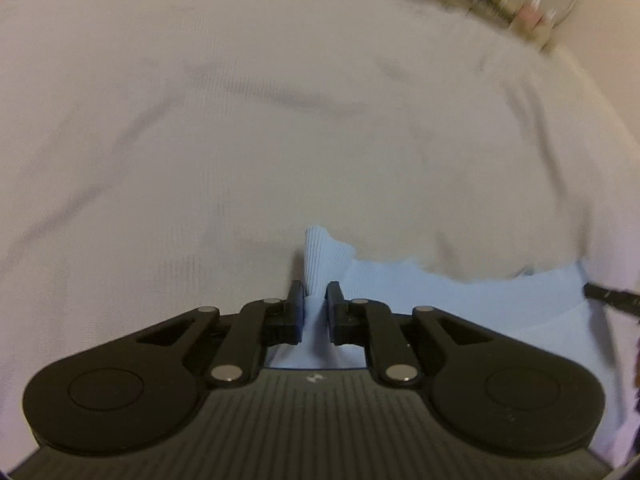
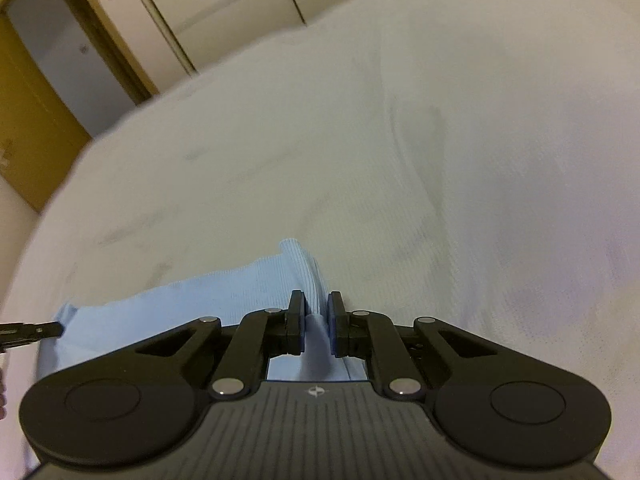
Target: Fold clothes
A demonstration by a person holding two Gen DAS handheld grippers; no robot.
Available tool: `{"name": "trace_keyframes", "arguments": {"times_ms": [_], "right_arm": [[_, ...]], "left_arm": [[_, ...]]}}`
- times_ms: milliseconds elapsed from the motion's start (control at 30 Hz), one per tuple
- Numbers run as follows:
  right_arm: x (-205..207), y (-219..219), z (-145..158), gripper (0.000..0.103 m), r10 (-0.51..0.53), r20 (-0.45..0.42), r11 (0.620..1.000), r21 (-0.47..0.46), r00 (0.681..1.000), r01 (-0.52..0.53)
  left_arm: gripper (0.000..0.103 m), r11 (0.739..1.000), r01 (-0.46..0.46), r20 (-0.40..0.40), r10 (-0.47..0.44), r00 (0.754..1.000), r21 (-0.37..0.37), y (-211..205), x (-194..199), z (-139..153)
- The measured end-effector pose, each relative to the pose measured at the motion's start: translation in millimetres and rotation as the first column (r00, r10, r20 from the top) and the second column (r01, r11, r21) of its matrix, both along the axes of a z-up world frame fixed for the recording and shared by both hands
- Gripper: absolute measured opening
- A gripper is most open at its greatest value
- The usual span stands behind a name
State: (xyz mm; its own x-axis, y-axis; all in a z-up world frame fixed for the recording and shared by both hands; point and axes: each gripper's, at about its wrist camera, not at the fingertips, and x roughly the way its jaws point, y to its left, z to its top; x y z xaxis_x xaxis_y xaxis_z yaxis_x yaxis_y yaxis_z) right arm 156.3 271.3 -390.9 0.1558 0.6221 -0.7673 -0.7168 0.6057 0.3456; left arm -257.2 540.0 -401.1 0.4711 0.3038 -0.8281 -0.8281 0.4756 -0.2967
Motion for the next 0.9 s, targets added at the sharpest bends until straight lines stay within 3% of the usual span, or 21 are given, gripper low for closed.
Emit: {"name": "trace_keyframes", "arguments": {"times_ms": [133, 200, 233, 267, 333, 467, 533, 600, 633, 667, 767, 900], "right_arm": [[-2.5, 15.7, -26.6, 0.011, 0.025, 0.016, 0.995, -0.094, 1.000, -0.023], [-3.2, 20.3, -29.4, 0.013, 0.036, 0.029, 0.992, -0.121, 0.999, -0.033], [-3.4, 22.1, -29.6, 0.026, 0.045, 0.034, 0.989, -0.146, 0.998, -0.039], [-3.1, 23.6, -30.0, 0.048, 0.049, 0.036, 0.984, -0.174, 0.998, -0.042], [-1.6, 17.8, -20.5, 0.057, 0.027, 0.060, 0.980, -0.200, 0.998, -0.015], [1.4, -18.2, 20.9, 0.070, -0.067, 0.120, 0.983, -0.162, 0.991, 0.086], [-4.7, -52.4, 39.3, 0.069, -0.105, 0.101, 0.986, -0.116, 0.989, 0.117], [-12.7, -88.5, 56.4, 0.052, -0.137, 0.070, 0.988, -0.067, 0.988, 0.142], [-20.7, -100.8, 57.8, 0.036, -0.136, 0.050, 0.989, -0.058, 0.989, 0.139], [-31.8, -108.6, 53.6, 0.032, -0.123, 0.028, 0.990, -0.061, 0.992, 0.124], [-65.2, -132.0, 40.8, 0.032, -0.081, -0.040, 0.995, -0.068, 0.996, 0.079], [-88.2, -153.0, 4.5, 0.028, -0.094, -0.092, 0.984, -0.162, 0.991, 0.078]], "left_arm": [[0.018, 0.999, -0.031, -0.055, 0.030, 0.998, -0.019, 5.1, 8.1, -18.4], [0.022, 1.000, -0.017, -0.093, 0.017, 0.996, -0.004, 7.0, 9.1, -13.2], [0.029, 1.000, -0.008, -0.120, 0.008, 0.993, 0.006, 5.3, 12.6, -10.3], [0.036, 1.000, -0.005, -0.150, 0.008, 0.989, 0.017, 4.9, 14.7, -4.8], [0.039, 0.999, -0.029, -0.181, 0.035, 0.983, 0.036, 2.5, 8.3, 13.4], [0.038, 0.991, -0.123, -0.168, 0.130, 0.977, 0.053, -16.3, -24.6, 53.1], [0.031, 0.989, -0.140, -0.139, 0.146, 0.979, 0.052, -38.7, -41.2, 71.6], [0.027, 0.991, -0.128, -0.122, 0.131, 0.984, 0.036, -68.2, -52.6, 83.0], [0.023, 0.993, -0.115, -0.119, 0.117, 0.986, 0.025, -83.7, -56.0, 85.8], [0.021, 0.995, -0.103, -0.119, 0.103, 0.988, 0.009, -98.7, -57.6, 84.7], [0.020, 0.993, -0.110, -0.128, 0.104, 0.986, -0.040, -129.4, -58.6, 64.1], [0.016, 0.974, -0.201, -0.246, 0.170, 0.954, -0.108, -144.4, -62.2, 34.2]]}}
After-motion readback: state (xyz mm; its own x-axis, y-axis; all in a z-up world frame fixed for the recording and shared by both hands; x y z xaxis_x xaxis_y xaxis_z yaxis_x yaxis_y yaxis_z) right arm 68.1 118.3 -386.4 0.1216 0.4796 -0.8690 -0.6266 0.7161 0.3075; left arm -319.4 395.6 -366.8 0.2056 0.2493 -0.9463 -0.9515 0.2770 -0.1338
